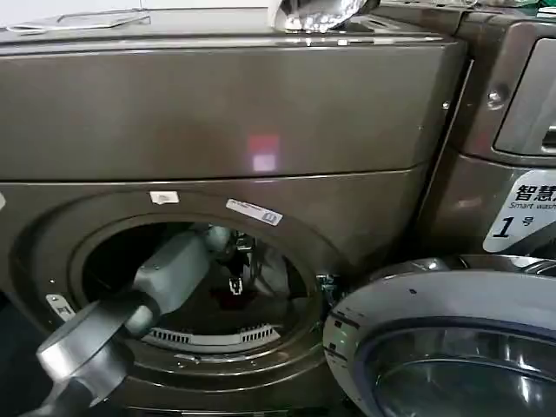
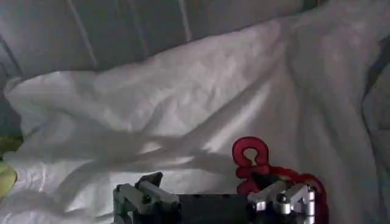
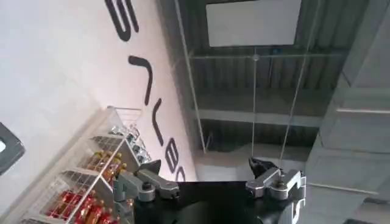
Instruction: Grasp the clothes from the dryer.
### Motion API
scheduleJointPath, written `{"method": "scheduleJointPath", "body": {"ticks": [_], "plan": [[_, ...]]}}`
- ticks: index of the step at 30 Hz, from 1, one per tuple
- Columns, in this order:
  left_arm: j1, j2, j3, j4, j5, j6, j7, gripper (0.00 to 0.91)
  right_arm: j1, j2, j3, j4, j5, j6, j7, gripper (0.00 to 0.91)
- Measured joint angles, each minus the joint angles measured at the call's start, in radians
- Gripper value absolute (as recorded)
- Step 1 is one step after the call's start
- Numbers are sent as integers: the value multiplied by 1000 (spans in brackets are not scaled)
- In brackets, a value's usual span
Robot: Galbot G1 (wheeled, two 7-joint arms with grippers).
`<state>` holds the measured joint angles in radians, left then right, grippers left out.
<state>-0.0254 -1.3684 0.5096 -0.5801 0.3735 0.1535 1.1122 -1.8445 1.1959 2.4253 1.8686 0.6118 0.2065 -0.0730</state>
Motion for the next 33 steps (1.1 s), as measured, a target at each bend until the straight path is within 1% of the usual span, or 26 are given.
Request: {"method": "scheduleJointPath", "body": {"ticks": [17, 33], "plan": [[-5, -15, -7, -29, -88, -12, -18, 0, 4, 3, -7, 3, 0, 0, 0, 907], [10, -22, -21, -29, -121, -25, -28, 0, 7, 4, -14, 6, -4, 1, 0, 907]]}}
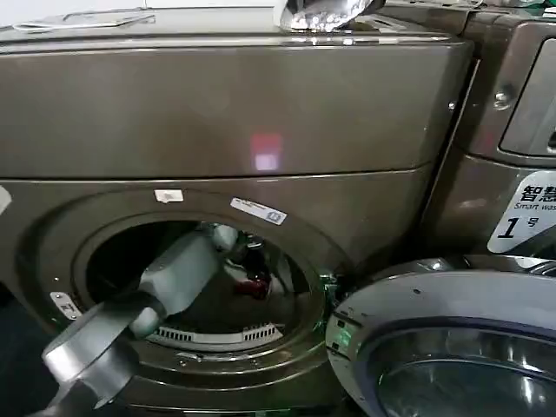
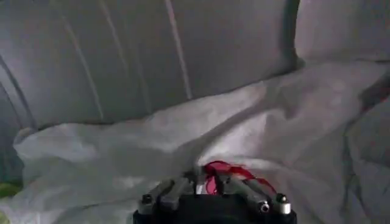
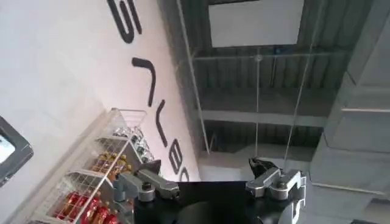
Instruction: Grasp the clothes from the dryer.
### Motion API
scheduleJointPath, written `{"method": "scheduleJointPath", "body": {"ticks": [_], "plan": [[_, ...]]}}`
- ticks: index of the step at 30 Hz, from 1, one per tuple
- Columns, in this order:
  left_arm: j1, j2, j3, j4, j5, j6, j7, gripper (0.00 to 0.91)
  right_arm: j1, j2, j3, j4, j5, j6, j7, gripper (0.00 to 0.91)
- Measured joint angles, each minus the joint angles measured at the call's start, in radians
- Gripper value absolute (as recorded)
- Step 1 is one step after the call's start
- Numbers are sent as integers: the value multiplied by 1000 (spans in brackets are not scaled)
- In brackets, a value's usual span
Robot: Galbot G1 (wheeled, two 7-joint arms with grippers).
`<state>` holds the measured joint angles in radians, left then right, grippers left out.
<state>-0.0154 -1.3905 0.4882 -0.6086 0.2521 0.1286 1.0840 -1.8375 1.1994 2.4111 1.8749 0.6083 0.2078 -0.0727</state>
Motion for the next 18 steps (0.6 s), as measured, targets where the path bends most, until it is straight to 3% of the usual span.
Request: {"method": "scheduleJointPath", "body": {"ticks": [18], "plan": [[16, -1, -30, -6, -14, -22, -31, 0, 1, 3, -1, 4, 0, 0, 1, 907]]}}
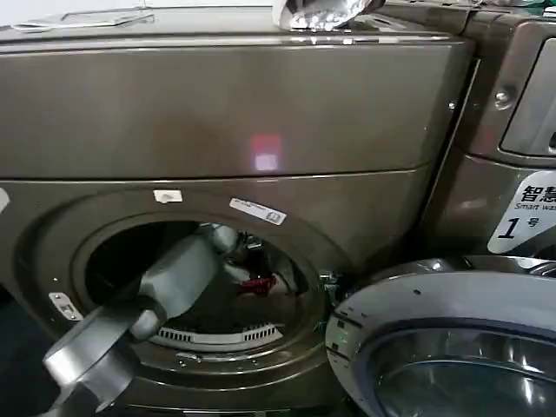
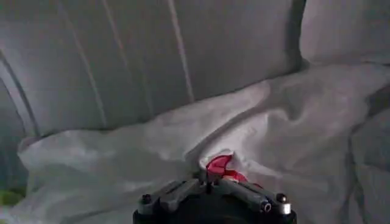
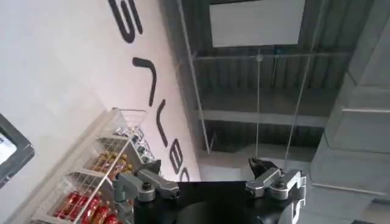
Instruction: Grasp the clothes from the dryer.
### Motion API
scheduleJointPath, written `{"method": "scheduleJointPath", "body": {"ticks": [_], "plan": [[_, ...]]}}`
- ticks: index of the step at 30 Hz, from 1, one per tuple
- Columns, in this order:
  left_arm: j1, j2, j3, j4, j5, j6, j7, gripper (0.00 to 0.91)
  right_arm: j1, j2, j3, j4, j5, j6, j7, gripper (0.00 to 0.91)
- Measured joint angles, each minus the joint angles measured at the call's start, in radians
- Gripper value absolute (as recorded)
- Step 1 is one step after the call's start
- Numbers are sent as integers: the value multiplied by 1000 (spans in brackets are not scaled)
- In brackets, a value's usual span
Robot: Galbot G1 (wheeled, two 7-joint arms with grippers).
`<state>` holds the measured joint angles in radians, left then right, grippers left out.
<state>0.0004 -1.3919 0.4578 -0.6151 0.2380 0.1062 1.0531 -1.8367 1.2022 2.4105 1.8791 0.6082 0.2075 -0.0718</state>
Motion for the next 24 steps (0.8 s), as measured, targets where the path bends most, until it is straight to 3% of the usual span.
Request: {"method": "scheduleJointPath", "body": {"ticks": [11, 24], "plan": [[34, 1, -55, -44, -10, 14, -114, 0, 3, 7, 1, 6, 2, -2, 1, 907], [129, 12, -225, -195, -55, 168, -371, 0, 13, 8, -7, 15, 2, -6, 3, 907]]}}
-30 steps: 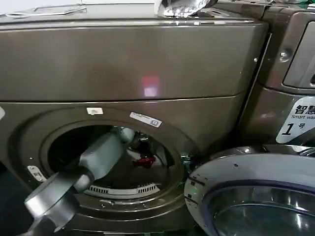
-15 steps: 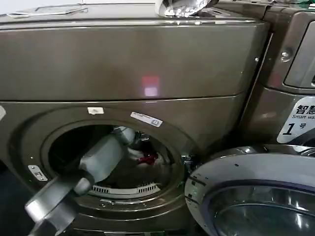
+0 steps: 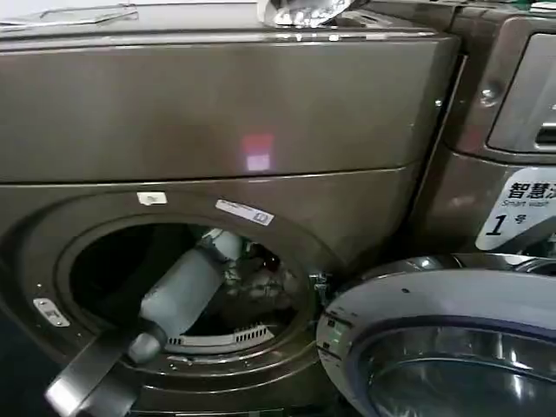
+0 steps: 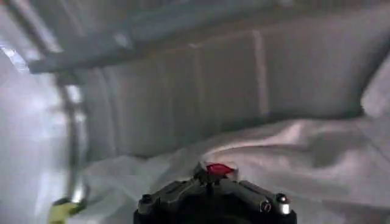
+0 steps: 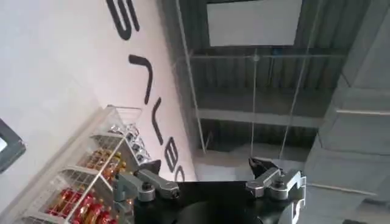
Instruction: Grasp the clothes from the dryer.
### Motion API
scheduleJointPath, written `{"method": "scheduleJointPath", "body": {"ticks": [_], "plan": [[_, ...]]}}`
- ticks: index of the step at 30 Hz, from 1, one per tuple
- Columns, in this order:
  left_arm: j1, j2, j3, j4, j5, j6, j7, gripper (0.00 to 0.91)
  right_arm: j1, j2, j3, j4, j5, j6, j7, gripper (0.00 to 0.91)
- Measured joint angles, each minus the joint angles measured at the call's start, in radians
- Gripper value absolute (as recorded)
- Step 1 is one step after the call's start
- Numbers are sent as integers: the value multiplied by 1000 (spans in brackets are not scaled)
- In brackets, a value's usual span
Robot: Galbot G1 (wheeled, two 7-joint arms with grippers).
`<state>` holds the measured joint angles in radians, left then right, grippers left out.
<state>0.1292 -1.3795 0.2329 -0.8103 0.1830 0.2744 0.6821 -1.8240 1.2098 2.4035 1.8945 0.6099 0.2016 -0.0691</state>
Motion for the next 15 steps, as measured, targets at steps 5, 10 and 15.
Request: {"method": "scheduleJointPath", "body": {"ticks": [5, 10, 15], "plan": [[45, 5, -75, -60, -37, 49, -120, 0, 8, -4, -8, 8, -5, -5, 2, 907], [92, -3, -149, -122, -95, 88, -270, 0, 13, -2, -16, 16, -9, -8, 3, 907], [149, -11, -216, -201, -194, 103, -440, 0, 19, 2, -22, 22, -12, -11, 5, 907]]}}
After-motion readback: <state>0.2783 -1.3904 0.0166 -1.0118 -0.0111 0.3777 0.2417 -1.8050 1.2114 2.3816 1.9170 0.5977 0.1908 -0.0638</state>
